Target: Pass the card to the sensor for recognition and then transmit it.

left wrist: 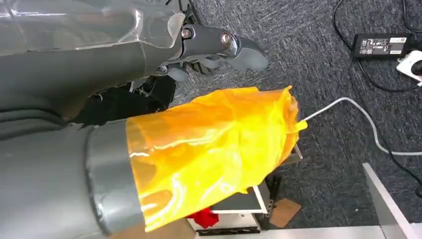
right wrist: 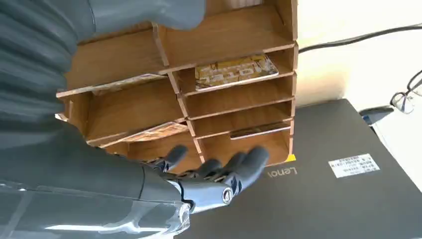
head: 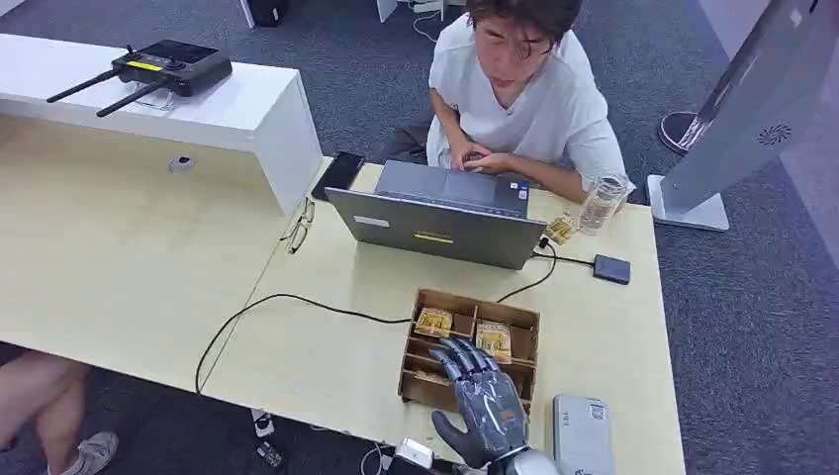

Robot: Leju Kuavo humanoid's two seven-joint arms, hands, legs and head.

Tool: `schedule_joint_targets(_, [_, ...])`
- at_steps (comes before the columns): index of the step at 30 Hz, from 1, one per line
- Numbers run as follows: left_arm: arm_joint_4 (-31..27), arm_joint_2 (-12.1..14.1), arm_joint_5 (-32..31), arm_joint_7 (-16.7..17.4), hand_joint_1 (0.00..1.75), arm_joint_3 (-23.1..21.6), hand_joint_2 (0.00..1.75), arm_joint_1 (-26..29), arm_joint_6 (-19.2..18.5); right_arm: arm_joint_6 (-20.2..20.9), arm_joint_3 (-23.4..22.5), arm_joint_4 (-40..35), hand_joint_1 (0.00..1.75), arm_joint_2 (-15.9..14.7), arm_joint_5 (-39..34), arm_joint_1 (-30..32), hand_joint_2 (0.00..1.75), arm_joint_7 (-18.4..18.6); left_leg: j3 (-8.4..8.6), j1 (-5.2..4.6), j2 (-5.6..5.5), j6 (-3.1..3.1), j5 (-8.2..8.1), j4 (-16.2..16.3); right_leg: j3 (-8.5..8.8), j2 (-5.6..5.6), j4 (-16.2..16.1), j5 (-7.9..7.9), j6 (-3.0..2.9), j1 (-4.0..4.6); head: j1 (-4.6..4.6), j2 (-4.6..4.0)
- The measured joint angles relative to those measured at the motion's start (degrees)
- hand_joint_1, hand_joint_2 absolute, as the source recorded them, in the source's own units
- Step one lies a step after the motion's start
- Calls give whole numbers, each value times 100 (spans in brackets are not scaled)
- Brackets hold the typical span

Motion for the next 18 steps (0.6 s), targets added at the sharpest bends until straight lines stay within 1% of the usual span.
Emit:
schedule_joint_targets(3, [0, 2, -2, -2, 0, -2, 0, 0, -9, 2, 7, 59, 28, 0, -15, -35, 175, 0, 0, 0, 0, 0, 0, 0, 0, 0, 0, 0, 0, 0, -2, 0])
schedule_joint_targets(5, [0, 0, -2, -4, 0, -2, 0, 0, -15, 2, 22, 92, 33, 0, -20, -54, 175, 0, 0, 0, 0, 0, 0, 0, 0, 0, 0, 0, 0, 0, 0, 0])
schedule_joint_targets(12, [0, 0, -17, -4, 0, -9, 0, -1, -2, 4, 98, 238, 31, 2, -52, -142, 175, 0, 0, 0, 0, 0, 0, 0, 0, 0, 0, 0, 0, 0, 0, 0])
schedule_joint_targets(14, [0, 2, -17, -2, 0, -9, 0, -1, -2, 18, 105, 256, 35, 2, -52, -147, 175, 15, 0, 0, 0, 0, 0, 0, 0, 0, 0, 0, 0, 0, 0, 0])
schedule_joint_targets(18, [0, 2, 0, 26, 0, -11, 0, -1, -2, 92, 125, 256, 35, 2, -52, -163, 175, 61, 0, 0, 0, 0, 0, 0, 0, 0, 0, 0, 0, 0, 0, 0])
